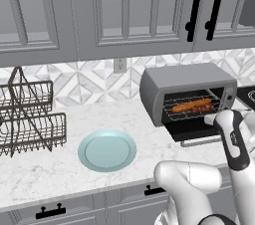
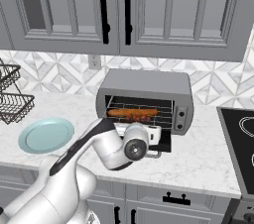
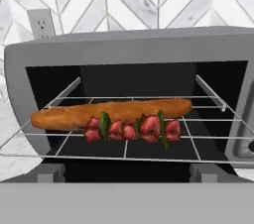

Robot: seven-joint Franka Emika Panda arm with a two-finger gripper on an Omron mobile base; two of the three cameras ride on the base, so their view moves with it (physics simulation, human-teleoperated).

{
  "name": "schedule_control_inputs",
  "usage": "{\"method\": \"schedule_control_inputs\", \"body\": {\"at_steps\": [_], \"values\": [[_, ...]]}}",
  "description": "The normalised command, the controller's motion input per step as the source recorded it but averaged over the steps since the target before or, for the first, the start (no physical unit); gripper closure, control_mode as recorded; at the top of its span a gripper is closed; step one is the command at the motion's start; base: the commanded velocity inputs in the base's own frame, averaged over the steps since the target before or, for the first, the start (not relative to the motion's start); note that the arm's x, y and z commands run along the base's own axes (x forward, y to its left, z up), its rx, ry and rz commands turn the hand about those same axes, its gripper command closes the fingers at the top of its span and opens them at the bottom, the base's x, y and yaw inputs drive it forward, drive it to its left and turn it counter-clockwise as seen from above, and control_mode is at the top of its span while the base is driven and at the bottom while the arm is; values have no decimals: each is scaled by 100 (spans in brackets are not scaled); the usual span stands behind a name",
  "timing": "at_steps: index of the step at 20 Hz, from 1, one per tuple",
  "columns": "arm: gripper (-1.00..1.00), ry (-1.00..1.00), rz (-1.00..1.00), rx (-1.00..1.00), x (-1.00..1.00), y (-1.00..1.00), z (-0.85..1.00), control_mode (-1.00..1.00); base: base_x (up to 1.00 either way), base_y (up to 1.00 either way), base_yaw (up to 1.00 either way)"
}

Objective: Pick up the kebab skewer and baguette bread, and place them inside the toaster oven. Close the toaster oven door and start by setting the timer.

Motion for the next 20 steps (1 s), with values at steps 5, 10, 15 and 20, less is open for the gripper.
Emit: {"method": "schedule_control_inputs", "body": {"at_steps": [5,10,15,20], "values": [[-100,-11,0,-10,8,0,-11,-100,0,0,0],[-100,-9,0,-1,15,0,-28,-100,0,0,0],[-100,-7,0,0,17,0,-10,-100,0,0,0],[-100,-3,0,0,21,0,-3,-100,0,0,0]]}}
